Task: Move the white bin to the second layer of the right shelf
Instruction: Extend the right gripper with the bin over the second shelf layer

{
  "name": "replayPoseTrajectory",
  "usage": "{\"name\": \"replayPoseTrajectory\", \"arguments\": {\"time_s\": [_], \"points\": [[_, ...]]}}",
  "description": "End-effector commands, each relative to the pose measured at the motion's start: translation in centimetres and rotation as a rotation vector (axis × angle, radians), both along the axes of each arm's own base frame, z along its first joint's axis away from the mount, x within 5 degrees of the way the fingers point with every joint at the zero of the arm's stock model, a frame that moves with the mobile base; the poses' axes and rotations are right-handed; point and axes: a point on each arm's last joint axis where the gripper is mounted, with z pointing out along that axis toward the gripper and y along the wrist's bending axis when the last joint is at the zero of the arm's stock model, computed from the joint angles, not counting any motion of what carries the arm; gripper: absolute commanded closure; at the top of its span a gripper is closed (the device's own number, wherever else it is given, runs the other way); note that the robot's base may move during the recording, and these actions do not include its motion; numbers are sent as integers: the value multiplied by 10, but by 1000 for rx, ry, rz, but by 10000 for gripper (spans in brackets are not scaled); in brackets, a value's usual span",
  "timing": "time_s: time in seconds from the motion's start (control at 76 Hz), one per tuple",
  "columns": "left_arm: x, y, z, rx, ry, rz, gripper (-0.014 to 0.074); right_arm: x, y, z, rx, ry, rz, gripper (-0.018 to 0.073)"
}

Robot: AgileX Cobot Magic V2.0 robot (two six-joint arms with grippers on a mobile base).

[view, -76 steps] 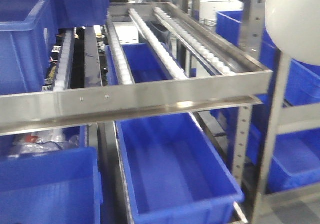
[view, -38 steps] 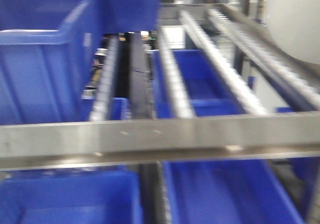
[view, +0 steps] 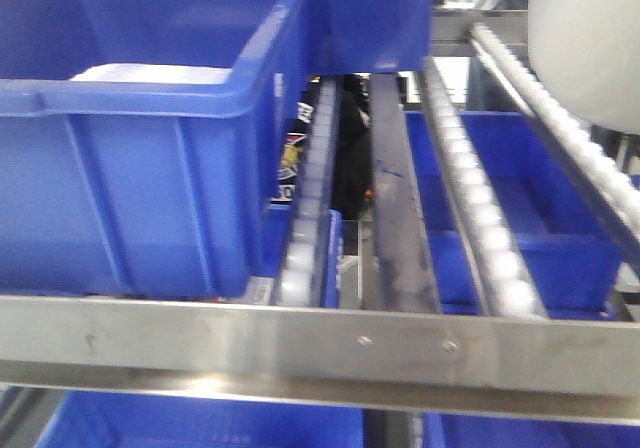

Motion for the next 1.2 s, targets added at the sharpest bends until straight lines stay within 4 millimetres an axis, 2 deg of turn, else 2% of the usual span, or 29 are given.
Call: {"name": "replayPoseTrajectory", "arguments": {"time_s": [0.0, 1.184], "points": [[1, 0, -4, -9, -62, -4, 512, 2, -1, 20, 26, -131, -16, 511], [1, 0, -4, -9, -62, -4, 512, 2, -1, 20, 26, -131, -16, 511]]}}
